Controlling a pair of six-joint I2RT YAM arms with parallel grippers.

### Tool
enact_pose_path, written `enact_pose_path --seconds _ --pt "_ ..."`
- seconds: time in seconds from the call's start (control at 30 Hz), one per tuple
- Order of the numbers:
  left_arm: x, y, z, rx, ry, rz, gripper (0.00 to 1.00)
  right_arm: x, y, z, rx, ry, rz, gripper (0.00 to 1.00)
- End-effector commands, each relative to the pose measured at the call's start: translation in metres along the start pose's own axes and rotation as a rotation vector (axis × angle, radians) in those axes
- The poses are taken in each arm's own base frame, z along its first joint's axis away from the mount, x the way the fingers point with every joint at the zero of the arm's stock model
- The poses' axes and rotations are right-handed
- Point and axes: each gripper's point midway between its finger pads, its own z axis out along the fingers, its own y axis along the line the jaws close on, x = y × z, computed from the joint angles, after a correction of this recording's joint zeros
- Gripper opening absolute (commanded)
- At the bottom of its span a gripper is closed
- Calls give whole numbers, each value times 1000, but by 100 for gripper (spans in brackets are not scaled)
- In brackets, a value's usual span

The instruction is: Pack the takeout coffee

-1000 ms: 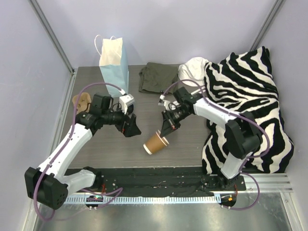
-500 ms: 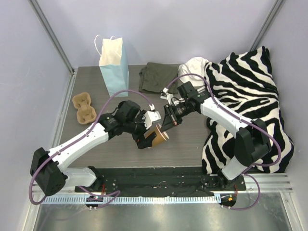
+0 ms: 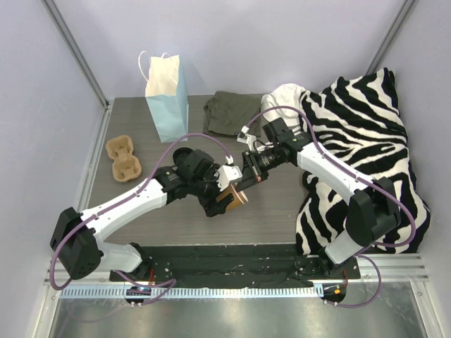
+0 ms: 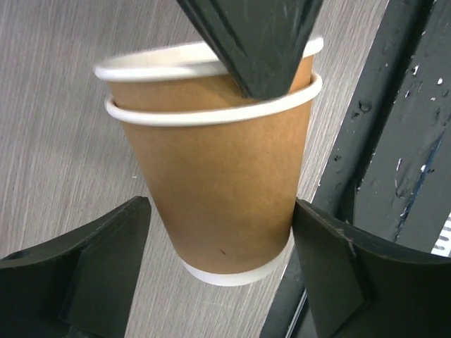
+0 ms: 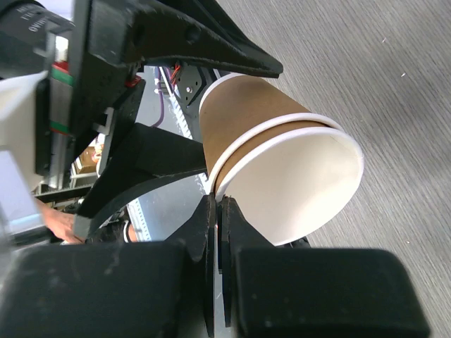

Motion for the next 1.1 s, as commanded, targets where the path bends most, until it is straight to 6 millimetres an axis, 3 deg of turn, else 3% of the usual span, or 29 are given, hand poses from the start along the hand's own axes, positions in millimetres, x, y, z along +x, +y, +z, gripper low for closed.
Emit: enact_pose_path --seconds 0.0,0.17,0.33,0.57,0.7,0.87,0.93,1.07 --pt "9 2 5 -6 17 29 81 -14 21 -18 -31 -66 -64 1" --pt "22 1 4 -11 43 45 72 -21 18 -28 -16 -99 -61 1" --pt "31 1 3 -24 57 47 58 -24 18 -33 -12 -115 -65 1" --pt "31 -2 -3 -21 45 44 53 -25 6 -37 41 -124 -73 1" --pt "53 0 -6 -37 108 51 51 -42 -12 -59 169 -157 -113 1" --pt "72 -6 -13 -32 131 51 48 -66 -26 -102 277 -236 -146 1" --pt "70 -5 -17 -45 115 55 48 -71 -35 -112 335 -252 -150 1" --pt "63 -4 -22 -57 85 46 47 -61 -64 -124 506 -197 -160 1"
